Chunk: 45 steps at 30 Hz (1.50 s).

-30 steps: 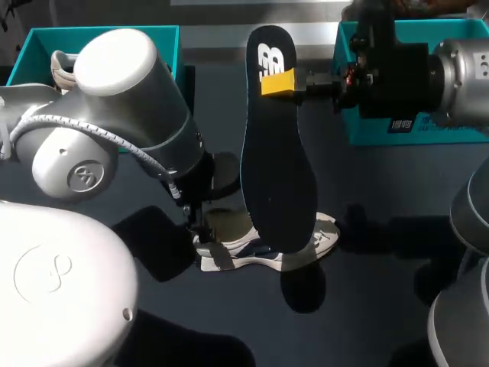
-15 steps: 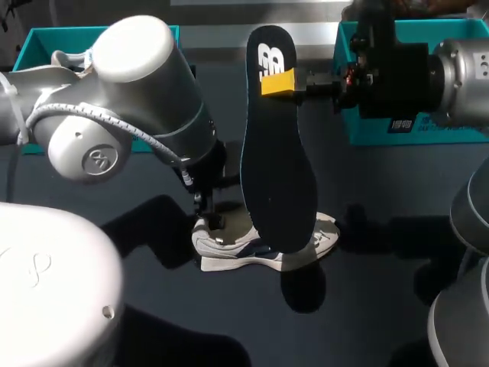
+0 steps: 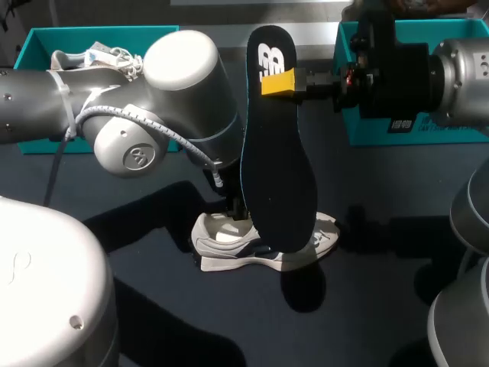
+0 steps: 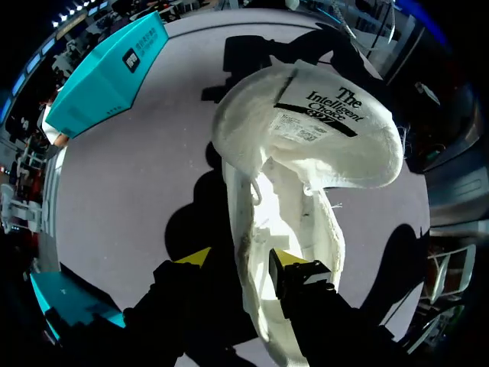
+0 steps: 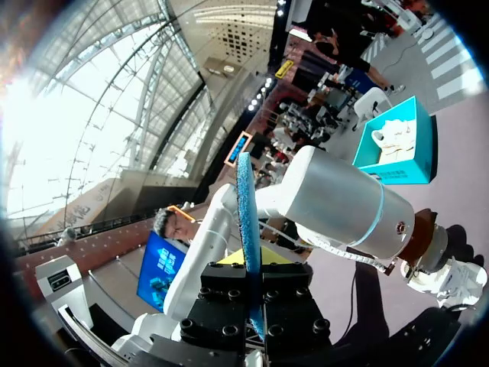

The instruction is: Take the shoe out of the shoebox, open the shoe tongue, remove and reinsert the insole, then place the shoe into the shoebox

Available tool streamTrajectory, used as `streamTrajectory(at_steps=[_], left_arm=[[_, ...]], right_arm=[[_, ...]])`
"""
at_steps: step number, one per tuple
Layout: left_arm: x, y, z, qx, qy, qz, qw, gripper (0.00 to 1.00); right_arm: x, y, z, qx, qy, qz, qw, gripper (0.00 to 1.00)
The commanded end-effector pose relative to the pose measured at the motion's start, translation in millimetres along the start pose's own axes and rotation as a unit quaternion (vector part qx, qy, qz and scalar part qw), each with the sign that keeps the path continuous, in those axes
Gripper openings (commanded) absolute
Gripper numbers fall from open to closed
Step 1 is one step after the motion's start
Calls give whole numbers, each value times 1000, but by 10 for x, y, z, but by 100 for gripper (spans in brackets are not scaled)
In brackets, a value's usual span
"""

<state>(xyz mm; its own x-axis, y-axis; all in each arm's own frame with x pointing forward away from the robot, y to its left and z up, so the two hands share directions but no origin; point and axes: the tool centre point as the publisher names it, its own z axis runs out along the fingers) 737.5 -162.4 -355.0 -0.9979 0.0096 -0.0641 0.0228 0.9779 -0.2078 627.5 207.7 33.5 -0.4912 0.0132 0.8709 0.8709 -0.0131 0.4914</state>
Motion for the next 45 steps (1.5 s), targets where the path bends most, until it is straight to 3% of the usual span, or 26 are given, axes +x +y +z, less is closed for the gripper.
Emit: streamTrajectory(at_steps=[1, 12, 13, 15, 24, 27, 29, 34, 36, 40, 45], left_arm=[[-47, -55, 199, -1, 5, -7, 1000, 44], [-32, -114, 387, 0, 16, -22, 1000, 37], [-24, -114, 397, 0, 17, -23, 1000, 28], [-8, -113, 412, -2, 23, -22, 999, 0], [28, -114, 396, -6, 76, 25, 997, 0], [-48, -108, 309, -7, 136, 67, 988, 0], [-130, -106, 233, -18, 175, 111, 978, 0], [-360, -87, -24, -52, 282, 247, 926, 0], [-433, -87, -146, -50, 318, 299, 898, 0], [-513, -55, -405, -24, 397, 410, 820, 0], [-530, -89, -478, -18, 402, 410, 819, 0]], right_arm=[[-2, 1, 34, 0, -2, 1, 1000, 0], [-2, 1, 34, 0, -2, 1, 1000, 0], [-2, 1, 34, 0, -2, 1, 1000, 0], [-2, 1, 34, 0, -2, 1, 1000, 0], [-2, 1, 34, 0, -2, 1, 1000, 0], [-2, 1, 34, 0, -2, 1, 1000, 0], [-2, 1, 34, 0, -2, 1, 1000, 0], [-2, 1, 34, 0, -2, 1, 1000, 0], [-2, 1, 34, 0, -2, 1, 1000, 0], [-2, 1, 34, 0, -2, 1, 1000, 0], [-2, 1, 34, 0, -2, 1, 1000, 0]])
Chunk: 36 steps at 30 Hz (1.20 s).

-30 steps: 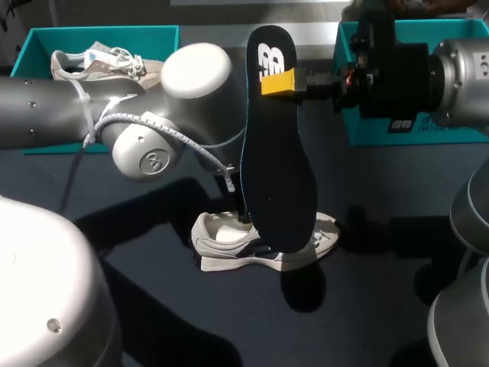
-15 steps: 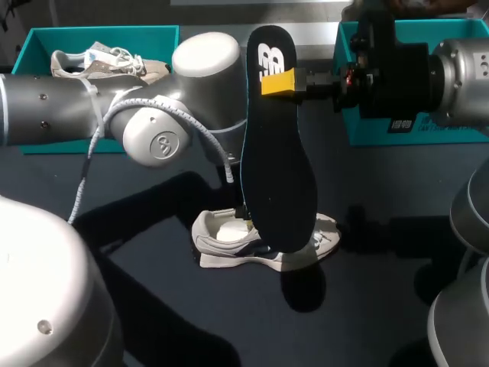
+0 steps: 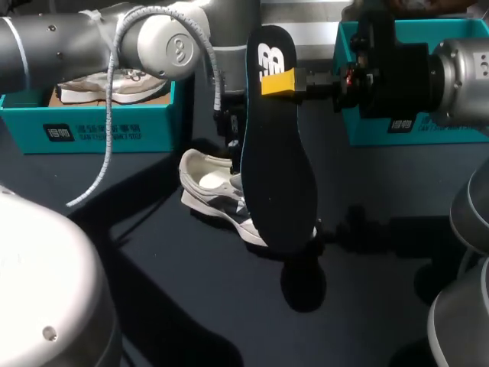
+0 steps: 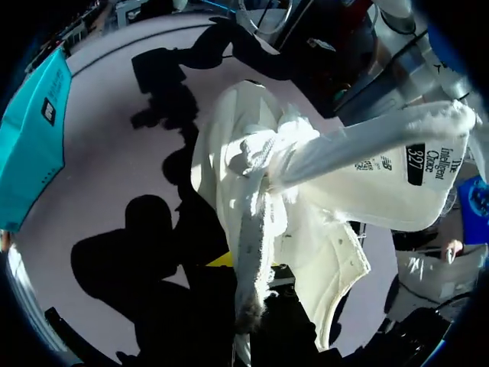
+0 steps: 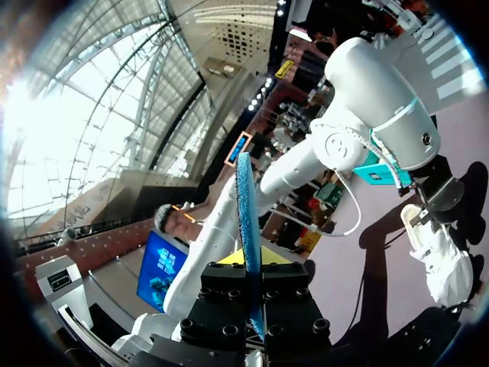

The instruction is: Take the shoe out of the shoebox, open the shoe tongue, remove and reinsert the insole, then place the shoe into the shoebox

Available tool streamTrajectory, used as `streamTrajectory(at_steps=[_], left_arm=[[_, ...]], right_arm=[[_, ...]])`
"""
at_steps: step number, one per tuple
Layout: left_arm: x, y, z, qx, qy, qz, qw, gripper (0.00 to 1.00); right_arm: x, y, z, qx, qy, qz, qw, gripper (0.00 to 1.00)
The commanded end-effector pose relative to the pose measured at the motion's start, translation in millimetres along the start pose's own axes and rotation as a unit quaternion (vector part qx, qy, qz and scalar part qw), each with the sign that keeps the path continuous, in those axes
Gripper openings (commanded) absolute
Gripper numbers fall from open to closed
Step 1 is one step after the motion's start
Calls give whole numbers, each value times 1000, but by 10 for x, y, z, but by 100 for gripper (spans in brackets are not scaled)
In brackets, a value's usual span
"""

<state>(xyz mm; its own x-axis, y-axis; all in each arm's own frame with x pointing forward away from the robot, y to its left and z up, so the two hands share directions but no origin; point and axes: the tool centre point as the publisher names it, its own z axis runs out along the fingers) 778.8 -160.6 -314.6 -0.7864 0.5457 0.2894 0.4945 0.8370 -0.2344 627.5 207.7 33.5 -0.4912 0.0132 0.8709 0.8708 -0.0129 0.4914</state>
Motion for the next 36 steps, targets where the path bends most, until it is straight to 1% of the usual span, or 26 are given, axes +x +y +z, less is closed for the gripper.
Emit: streamTrajectory(at_steps=[1, 14, 16, 17, 18, 20, 21, 22, 24, 29, 32, 34, 36], left_arm=[[-39, 6, -136, -1, 186, 187, 965, 0], [-39, 6, -136, -1, 186, 187, 965, 0], [-57, -36, -103, -49, 178, 226, 956, 0], [-80, -50, -96, -49, 167, 243, 954, 0], [-110, -68, -73, -65, 169, 261, 948, 0], [-166, -89, -21, -96, 148, 278, 944, 0], [-181, -100, -2, -109, 150, 289, 939, 0], [-188, -109, 6, -114, 146, 292, 938, 0], [-211, -140, 27, -141, 127, 288, 939, 0], [-205, -231, 76, -139, 98, 273, 947, 0], [-190, -276, 207, -146, 65, 269, 950, 0], [-185, -292, 280, -142, 61, 282, 947, 0], [-208, -301, 386, -147, 60, 292, 943, 0]], right_arm=[[-3, 1, 34, 0, -2, 1, 1000, 0], [-3, 1, 34, 0, -2, 1, 1000, 0], [-3, 1, 34, 0, -2, 1, 1000, 0], [-3, 1, 34, 0, -2, 1, 1000, 0], [-3, 1, 34, 0, -2, 1, 1000, 0], [-3, 1, 34, 0, -2, 1, 1000, 0], [-3, 1, 34, 0, -2, 1, 1000, 0], [-3, 1, 34, 0, -2, 1, 1000, 0], [-3, 1, 34, 0, -2, 1, 1000, 0], [-3, 1, 34, 0, -2, 1, 1000, 0], [-3, 1, 34, 0, -2, 1, 1000, 0], [-3, 1, 34, 0, -2, 1, 1000, 0], [-3, 1, 34, 0, -2, 1, 1000, 0]])
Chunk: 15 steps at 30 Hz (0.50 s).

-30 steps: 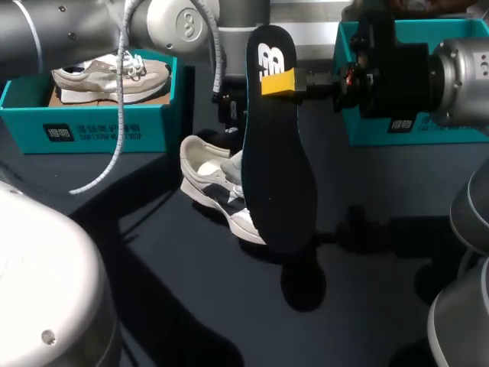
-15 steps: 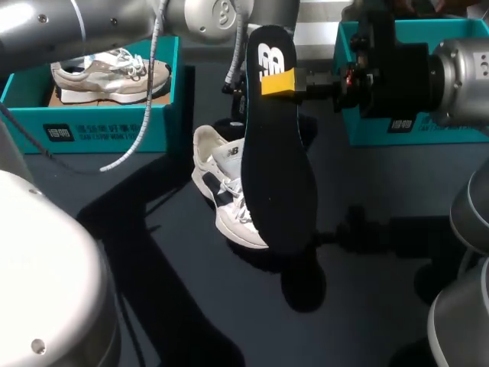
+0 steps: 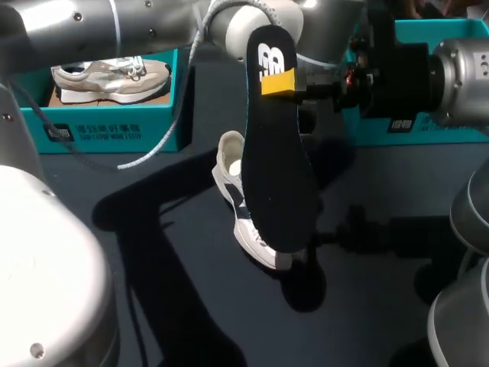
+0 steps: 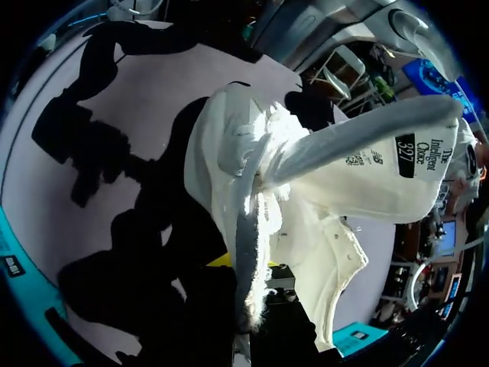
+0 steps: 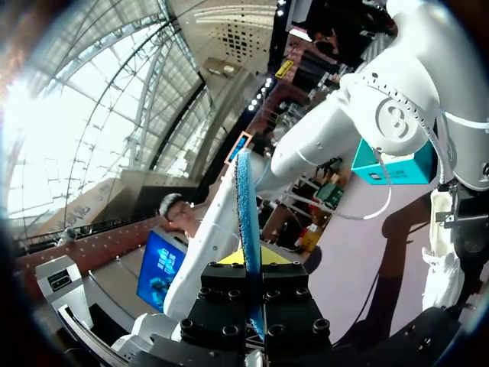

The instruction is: Take the shoe out of the shoebox, open the shoe tongue, remove and reinsert the insole, then place the shoe into the shoebox

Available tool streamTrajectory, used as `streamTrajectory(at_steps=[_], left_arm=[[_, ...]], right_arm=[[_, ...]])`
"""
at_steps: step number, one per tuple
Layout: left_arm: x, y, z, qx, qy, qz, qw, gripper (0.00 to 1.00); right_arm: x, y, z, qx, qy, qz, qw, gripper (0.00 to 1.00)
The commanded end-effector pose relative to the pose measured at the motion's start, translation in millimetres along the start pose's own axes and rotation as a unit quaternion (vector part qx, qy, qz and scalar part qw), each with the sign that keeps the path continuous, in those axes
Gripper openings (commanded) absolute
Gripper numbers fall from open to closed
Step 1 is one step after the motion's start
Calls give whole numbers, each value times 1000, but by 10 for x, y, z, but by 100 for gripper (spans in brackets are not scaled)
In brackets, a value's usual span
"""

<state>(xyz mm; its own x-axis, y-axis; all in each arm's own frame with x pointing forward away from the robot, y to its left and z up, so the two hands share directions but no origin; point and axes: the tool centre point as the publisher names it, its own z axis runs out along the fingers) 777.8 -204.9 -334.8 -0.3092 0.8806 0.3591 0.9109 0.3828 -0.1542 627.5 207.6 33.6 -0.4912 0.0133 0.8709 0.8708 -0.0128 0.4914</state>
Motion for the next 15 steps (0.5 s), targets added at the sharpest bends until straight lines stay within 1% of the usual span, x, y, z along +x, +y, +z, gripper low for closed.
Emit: streamTrajectory(at_steps=[1, 3, 7, 12, 15], left_arm=[[22, -61, 216, -18, -34, 11, 999, 0], [7, -70, 267, -22, -40, 31, 999, 0], [14, -121, 356, -44, -43, 68, 996, 0], [4, -214, 402, -61, -29, 97, 993, 0], [12, -266, 407, -61, -25, 108, 992, 0]], right_arm=[[-3, 1, 34, 0, -2, 1, 1000, 0], [-3, 1, 34, 0, -2, 1, 1000, 0], [-3, 1, 34, 0, -2, 1, 1000, 0], [-3, 1, 34, 0, -2, 1, 1000, 0], [-3, 1, 34, 0, -2, 1, 1000, 0]])
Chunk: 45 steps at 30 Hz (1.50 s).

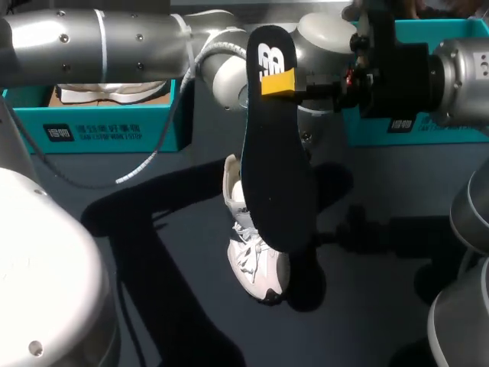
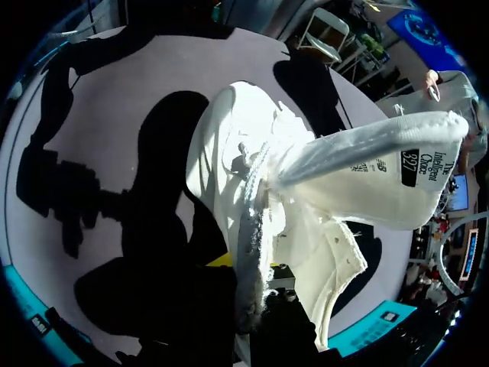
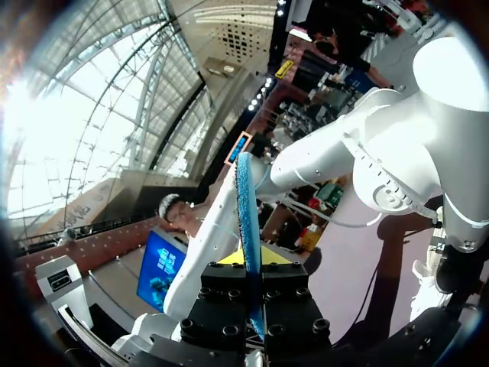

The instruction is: Take the shoe out of the shoebox, open the shoe tongue, remove and reinsert the insole, then place the shoe into the shoebox

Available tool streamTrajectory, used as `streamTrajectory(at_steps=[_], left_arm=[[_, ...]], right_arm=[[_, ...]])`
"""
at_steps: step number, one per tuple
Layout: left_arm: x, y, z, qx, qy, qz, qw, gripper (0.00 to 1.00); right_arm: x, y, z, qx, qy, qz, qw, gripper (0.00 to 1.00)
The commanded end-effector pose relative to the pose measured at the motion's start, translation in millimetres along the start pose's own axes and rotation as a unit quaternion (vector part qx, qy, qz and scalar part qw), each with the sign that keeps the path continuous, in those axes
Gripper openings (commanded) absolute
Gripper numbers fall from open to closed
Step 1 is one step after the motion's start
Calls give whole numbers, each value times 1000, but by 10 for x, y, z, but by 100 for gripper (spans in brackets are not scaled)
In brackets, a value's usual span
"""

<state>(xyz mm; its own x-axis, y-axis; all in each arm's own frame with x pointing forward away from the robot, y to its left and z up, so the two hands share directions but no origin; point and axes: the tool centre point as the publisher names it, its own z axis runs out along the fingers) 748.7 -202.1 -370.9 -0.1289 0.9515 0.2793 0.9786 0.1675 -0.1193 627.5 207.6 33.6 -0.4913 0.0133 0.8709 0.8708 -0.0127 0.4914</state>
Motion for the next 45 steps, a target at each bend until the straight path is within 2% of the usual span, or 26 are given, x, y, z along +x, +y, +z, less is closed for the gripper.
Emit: streamTrajectory(at_steps=[1, 9, 15, 16, 17, 18, 19, 24, 29, 34, 39, 41, 45], left_arm=[[11, -73, -19, -8, 3, 7, 1000, 0], [-33, -91, 67, -6, 14, 37, 999, 0], [-69, -82, 170, 17, 25, 45, 999, 0], [-69, -82, 170, 16, 23, 42, 999, 32], [-66, -85, 154, 22, 20, 40, 999, 60], [-61, -83, 127, 28, 19, 38, 999, 84], [-54, -80, 94, 32, 15, 36, 999, 100], [-40, -30, -168, 52, -29, 26, 998, 100], [-11, 92, -595, 65, -131, 1, 989, 100], [11, 278, -984, 56, -234, -26, 970, 100], [47, 405, -1258, 51, -300, -30, 952, 100], [97, 419, -1357, 48, -342, -31, 938, 100], [245, 422, -1566, 64, -415, -28, 907, 100]], right_arm=[[-3, 1, 35, 0, -2, 1, 1000, 0], [-3, 1, 35, 0, -2, 1, 1000, 0], [-3, 1, 35, 0, -2, 1, 1000, 0], [-3, 1, 35, 0, -2, 1, 1000, 0], [-3, 1, 35, 0, -2, 1, 1000, 0], [-3, 1, 35, 0, -2, 1, 1000, 0], [-3, 1, 35, 0, -2, 1, 1000, 0], [-3, 1, 35, 0, -2, 1, 1000, 0], [-3, 1, 35, 0, -2, 1, 1000, 0], [-3, 1, 35, 0, -2, 1, 1000, 0], [-3, 1, 35, 0, -2, 1, 1000, 0], [-3, 1, 35, 0, -2, 1, 1000, 0], [-133, 101, -309, -47, -3, 35, 998, 0]])
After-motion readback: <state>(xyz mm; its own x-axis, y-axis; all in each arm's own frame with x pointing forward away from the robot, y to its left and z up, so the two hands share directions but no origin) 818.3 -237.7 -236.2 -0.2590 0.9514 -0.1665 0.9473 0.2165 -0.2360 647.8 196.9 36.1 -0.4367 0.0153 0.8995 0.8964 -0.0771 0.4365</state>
